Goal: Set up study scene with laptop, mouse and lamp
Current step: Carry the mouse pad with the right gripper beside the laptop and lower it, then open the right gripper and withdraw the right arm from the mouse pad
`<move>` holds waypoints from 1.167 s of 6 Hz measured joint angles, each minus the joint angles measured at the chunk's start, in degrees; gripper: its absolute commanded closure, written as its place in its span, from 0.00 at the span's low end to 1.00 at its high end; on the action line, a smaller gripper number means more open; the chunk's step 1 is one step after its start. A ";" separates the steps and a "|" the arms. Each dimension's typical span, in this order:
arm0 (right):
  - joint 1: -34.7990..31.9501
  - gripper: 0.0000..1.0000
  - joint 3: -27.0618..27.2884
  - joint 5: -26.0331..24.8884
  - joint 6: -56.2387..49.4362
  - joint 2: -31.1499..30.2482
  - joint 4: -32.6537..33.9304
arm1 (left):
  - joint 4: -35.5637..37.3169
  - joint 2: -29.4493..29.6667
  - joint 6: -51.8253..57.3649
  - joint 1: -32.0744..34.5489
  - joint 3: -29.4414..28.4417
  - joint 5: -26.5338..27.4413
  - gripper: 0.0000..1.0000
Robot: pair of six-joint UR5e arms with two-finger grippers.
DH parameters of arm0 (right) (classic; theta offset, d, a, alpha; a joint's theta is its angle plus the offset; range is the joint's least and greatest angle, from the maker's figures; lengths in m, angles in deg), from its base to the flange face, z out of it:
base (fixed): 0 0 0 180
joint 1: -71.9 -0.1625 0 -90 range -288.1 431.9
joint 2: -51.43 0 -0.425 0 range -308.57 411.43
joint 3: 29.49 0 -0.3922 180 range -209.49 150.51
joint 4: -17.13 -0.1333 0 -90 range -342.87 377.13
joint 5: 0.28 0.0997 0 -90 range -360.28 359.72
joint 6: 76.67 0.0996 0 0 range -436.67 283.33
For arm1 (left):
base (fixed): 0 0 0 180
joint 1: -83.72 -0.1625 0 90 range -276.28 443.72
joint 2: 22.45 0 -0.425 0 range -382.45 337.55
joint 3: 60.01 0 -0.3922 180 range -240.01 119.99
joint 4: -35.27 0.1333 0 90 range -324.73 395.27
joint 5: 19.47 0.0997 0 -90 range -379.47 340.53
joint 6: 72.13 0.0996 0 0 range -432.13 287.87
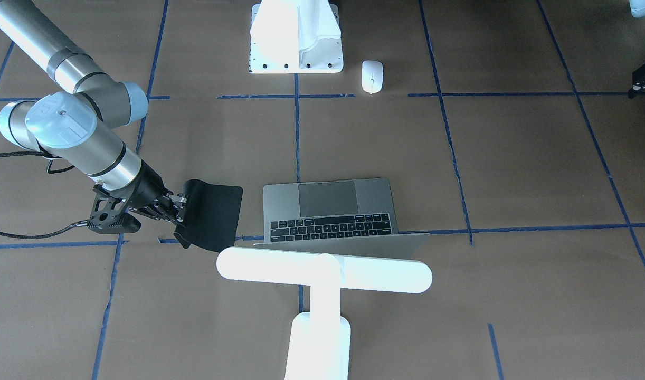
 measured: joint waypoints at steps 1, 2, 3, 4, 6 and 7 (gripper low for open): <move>0.05 0.15 -1.54 -0.81 -0.21 0.70 0.04 | 0.00 0.00 0.00 0.00 0.07 -0.04 0.00; 0.42 0.00 -2.58 -2.13 -0.79 0.80 0.23 | 0.00 0.00 0.00 0.00 0.10 -0.08 0.00; 0.86 0.00 -3.02 -3.18 -1.29 0.69 0.87 | 0.00 0.00 0.00 0.00 0.15 -0.12 0.00; 0.99 0.00 -3.01 -3.35 -2.44 0.49 2.39 | 0.00 0.10 0.00 0.00 0.18 -0.11 0.00; -0.88 0.00 -0.62 -1.29 -9.99 0.01 10.25 | -0.06 0.78 0.06 -0.14 1.38 0.01 0.00; -2.28 0.00 2.62 -0.05 -15.49 -0.93 16.14 | -0.69 1.32 0.11 -0.37 3.06 0.00 0.00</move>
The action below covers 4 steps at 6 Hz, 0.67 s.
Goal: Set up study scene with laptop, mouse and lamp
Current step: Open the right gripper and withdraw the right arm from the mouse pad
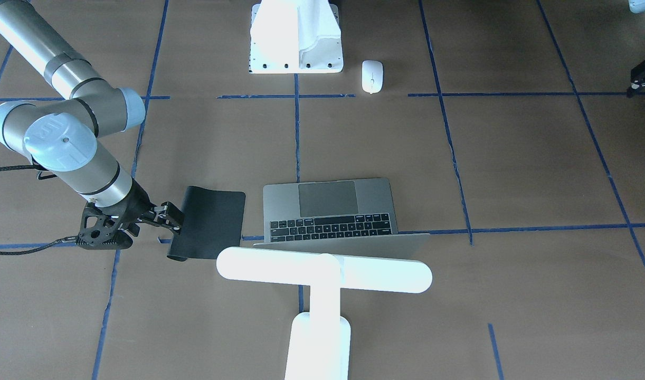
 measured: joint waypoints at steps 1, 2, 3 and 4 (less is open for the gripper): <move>-0.91 0.00 4.07 0.46 -5.62 -1.98 5.20 | -2.05 0.65 -0.03 -1.07 1.21 -0.01 0.00; -2.18 0.00 9.02 0.73 -12.01 -5.40 9.55 | -4.54 1.30 -0.48 -3.07 1.71 -0.01 0.00; -4.50 0.00 12.89 2.36 -18.52 -9.28 12.08 | -5.66 2.56 -4.16 -5.39 1.96 0.12 0.00; -7.99 0.00 15.97 5.15 -25.55 -13.97 13.19 | -6.80 4.29 -12.49 -8.79 2.61 0.52 0.00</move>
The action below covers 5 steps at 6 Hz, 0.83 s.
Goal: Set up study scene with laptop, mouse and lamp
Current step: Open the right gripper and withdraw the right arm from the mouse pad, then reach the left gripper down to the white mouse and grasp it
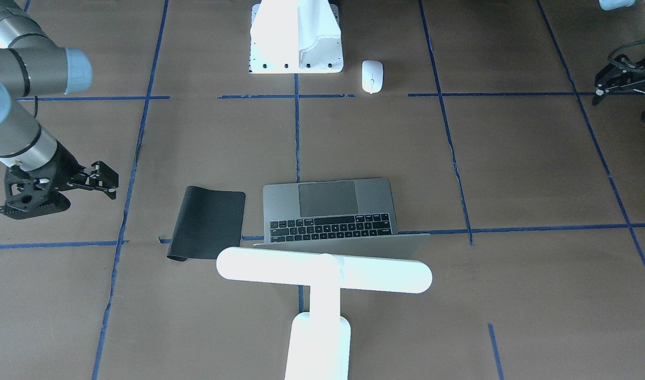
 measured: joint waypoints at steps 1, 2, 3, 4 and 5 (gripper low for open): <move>-3.94 0.00 2.87 1.75 -7.72 -5.62 0.30 | -2.52 1.02 -10.93 -4.69 1.55 1.09 0.00; -8.04 0.00 4.87 2.29 -16.82 -11.70 0.27 | -5.45 1.35 -21.62 -10.26 3.52 3.59 0.00; -12.73 0.00 5.63 2.42 -26.93 -17.27 0.23 | -7.90 1.53 -31.49 -16.90 5.57 7.72 0.00; -17.81 0.00 5.88 2.53 -35.55 -21.73 0.42 | -9.88 1.64 -39.87 -23.82 7.11 12.53 0.00; -22.57 0.00 6.08 2.98 -40.70 -25.20 1.43 | -11.33 1.70 -47.99 -31.54 8.36 18.25 0.00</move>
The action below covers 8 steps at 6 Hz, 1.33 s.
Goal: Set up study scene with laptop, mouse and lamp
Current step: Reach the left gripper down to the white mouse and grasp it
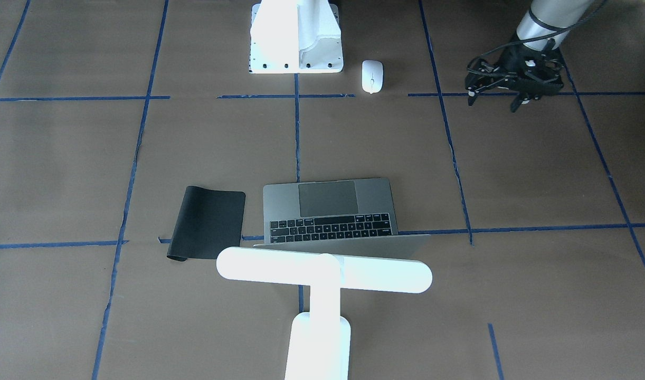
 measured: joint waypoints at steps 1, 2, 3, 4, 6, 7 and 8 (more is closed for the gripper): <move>-3.93 0.00 0.33 1.75 -1.94 -1.62 3.53 | -0.64 0.44 -7.07 -7.76 0.88 5.91 0.00; -6.63 0.00 0.80 3.65 -2.60 -2.59 7.31 | -0.84 1.18 -13.51 -15.89 1.21 12.04 0.00; -7.55 0.00 1.01 4.15 -2.78 -3.49 8.36 | -0.84 2.38 -19.11 -24.31 1.24 17.94 0.00; -7.81 0.00 1.01 4.24 -2.78 -3.79 8.58 | -0.68 3.84 -23.04 -30.52 1.19 21.47 0.00; -7.89 0.00 0.95 4.36 -2.65 -3.80 8.64 | -0.21 5.00 -26.45 -37.39 0.12 23.39 0.00; -7.89 0.00 0.94 4.44 -2.55 -3.73 8.64 | -0.17 5.48 -26.84 -38.45 -0.59 23.88 0.00; -7.90 0.00 0.95 4.50 -2.57 -3.69 8.64 | -0.16 6.91 -27.01 -38.81 -1.89 24.08 0.00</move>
